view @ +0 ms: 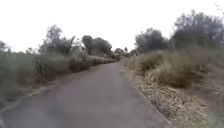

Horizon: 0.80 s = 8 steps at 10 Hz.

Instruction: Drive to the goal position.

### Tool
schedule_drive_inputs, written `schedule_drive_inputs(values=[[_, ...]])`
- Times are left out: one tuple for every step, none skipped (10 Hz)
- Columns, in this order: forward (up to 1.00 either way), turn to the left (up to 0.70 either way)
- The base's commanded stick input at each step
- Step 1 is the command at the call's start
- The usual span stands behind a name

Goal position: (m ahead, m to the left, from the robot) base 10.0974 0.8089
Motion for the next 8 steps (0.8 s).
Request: schedule_drive_inputs(values=[[1.00, 0.00], [1.00, 0.00], [1.00, 0.00], [1.00, 0.00], [1.00, 0.00], [1.00, 0.00], [1.00, 0.00], [1.00, 0.00]])
